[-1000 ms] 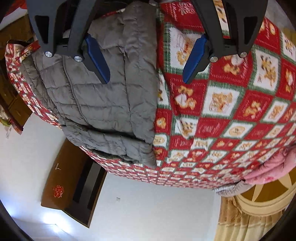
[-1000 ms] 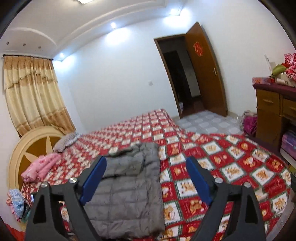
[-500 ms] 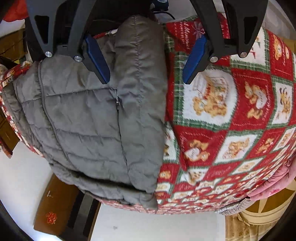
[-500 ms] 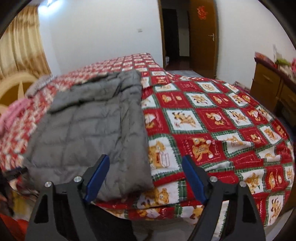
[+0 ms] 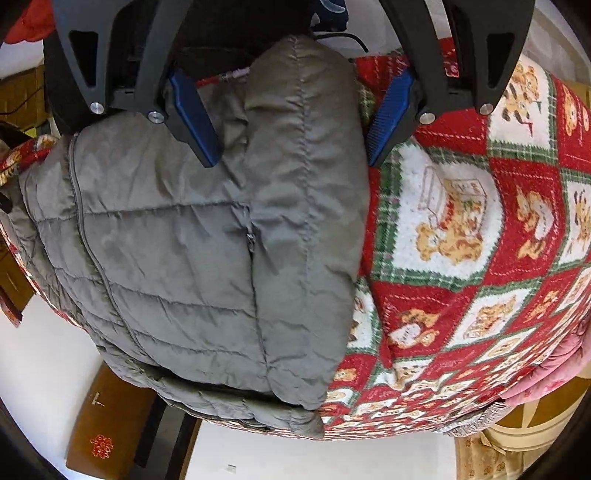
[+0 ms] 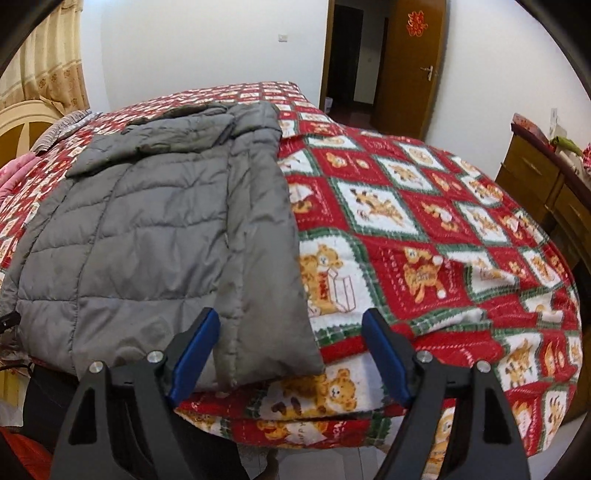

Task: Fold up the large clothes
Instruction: 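Open both grippers and withdraw them from the folded jacket, then grasp the end of the narrow grey jacket stack with both grippers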

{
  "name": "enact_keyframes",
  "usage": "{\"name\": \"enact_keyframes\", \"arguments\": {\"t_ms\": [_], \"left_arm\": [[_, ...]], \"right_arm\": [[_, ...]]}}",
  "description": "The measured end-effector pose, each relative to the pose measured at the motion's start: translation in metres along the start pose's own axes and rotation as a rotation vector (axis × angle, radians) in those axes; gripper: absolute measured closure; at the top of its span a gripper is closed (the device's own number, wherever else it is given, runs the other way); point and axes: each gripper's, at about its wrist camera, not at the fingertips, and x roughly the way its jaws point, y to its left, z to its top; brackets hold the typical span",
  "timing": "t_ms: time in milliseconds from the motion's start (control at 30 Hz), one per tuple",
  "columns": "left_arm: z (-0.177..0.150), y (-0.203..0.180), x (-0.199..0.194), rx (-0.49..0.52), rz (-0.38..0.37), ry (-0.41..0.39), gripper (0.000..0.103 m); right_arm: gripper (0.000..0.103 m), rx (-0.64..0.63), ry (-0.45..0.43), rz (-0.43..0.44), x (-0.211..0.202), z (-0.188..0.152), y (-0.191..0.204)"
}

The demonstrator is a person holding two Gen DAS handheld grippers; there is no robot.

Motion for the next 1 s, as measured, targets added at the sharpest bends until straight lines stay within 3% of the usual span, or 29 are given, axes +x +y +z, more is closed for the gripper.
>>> {"name": "enact_keyframes", "arguments": {"t_ms": [133, 267, 500, 567, 600, 700, 733, 767, 833, 900, 1000], "left_arm": [[-0.003, 0.000, 0.003, -0.015, -0.045, 0.011, 0.022], [-0.007, 0.009, 0.003, -0.099, -0.175, 0.017, 0.022], [-0.012, 0.020, 0.005, -0.180, -0.272, -0.001, 0.022], [-0.012, 0.020, 0.004, -0.177, -0.273, -0.004, 0.036], [-0.013, 0.019, 0.003, -0.166, -0.268, -0.002, 0.050], [-0.013, 0.017, 0.004, -0.137, -0.259, -0.001, 0.064], [-0.010, 0.019, 0.005, -0.135, -0.266, -0.004, 0.070], [-0.010, 0.018, 0.005, -0.131, -0.275, -0.009, 0.074], [-0.009, 0.016, -0.002, -0.112, -0.291, -0.032, 0.084], [-0.006, 0.016, -0.011, -0.095, -0.321, -0.057, 0.086], [0.001, 0.018, -0.035, -0.080, -0.434, -0.124, 0.087]], "right_arm": [[0.021, -0.008, -0.002, 0.003, 0.001, -0.005, 0.001], [0.031, -0.025, 0.004, 0.041, -0.004, -0.006, 0.003], [0.027, -0.050, -0.002, 0.084, 0.000, -0.005, 0.011], [0.027, -0.091, 0.004, 0.065, 0.006, -0.003, 0.019], [0.030, -0.110, 0.000, 0.047, 0.008, -0.003, 0.023], [0.061, -0.166, 0.000, -0.002, 0.011, -0.001, 0.031], [0.077, -0.170, 0.027, 0.024, 0.014, -0.001, 0.033], [0.084, -0.149, 0.050, 0.061, 0.017, -0.002, 0.031], [0.087, -0.108, 0.049, 0.081, 0.015, -0.004, 0.027], [0.089, -0.058, 0.036, 0.147, 0.006, -0.004, 0.020], [0.090, 0.001, 0.007, 0.247, -0.012, 0.001, 0.011]]}}
